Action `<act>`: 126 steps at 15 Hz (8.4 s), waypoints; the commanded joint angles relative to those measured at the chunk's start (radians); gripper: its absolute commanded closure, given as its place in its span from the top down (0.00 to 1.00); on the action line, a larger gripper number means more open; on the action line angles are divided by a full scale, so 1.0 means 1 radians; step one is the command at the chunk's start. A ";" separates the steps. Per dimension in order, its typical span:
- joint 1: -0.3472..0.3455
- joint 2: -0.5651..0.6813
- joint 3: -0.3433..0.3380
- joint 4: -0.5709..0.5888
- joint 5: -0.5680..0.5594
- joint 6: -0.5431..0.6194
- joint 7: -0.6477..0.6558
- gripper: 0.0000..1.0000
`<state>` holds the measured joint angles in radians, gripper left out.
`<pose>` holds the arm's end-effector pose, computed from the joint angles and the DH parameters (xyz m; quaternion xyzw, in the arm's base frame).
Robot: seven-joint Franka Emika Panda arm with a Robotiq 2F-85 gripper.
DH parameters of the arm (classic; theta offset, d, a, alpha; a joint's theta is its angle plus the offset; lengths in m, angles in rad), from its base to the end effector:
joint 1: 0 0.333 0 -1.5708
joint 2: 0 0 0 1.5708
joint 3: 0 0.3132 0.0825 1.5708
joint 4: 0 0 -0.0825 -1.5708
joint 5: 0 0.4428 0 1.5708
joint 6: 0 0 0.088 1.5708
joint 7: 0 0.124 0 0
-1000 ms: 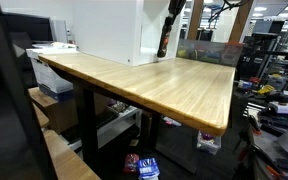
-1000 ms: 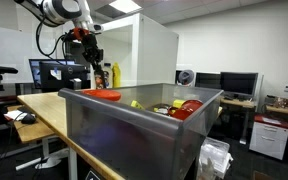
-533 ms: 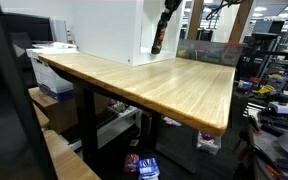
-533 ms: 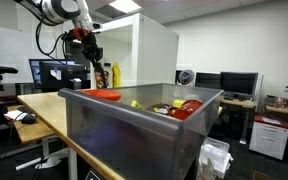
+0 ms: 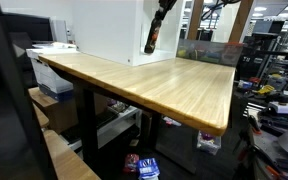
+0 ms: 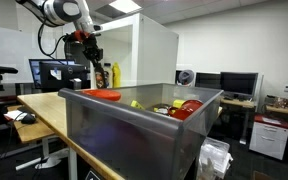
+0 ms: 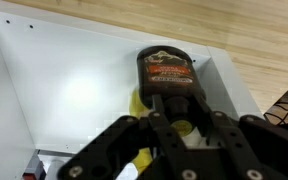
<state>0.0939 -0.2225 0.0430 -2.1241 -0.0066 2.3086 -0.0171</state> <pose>0.5813 0.0809 0.5117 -0.9763 -0.0775 -0.2021 0.0045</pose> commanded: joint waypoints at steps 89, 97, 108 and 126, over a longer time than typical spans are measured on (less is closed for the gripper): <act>0.004 0.060 0.028 -0.029 0.013 0.258 -0.029 0.69; 0.007 0.010 0.023 -0.026 0.047 -0.081 -0.053 1.00; 0.005 0.000 0.025 -0.087 0.024 -0.280 -0.058 1.00; 0.015 -0.013 0.050 -0.223 -0.033 -0.345 -0.058 0.84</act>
<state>0.1079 -0.2128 0.0873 -2.3209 -0.0207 1.9637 -0.0622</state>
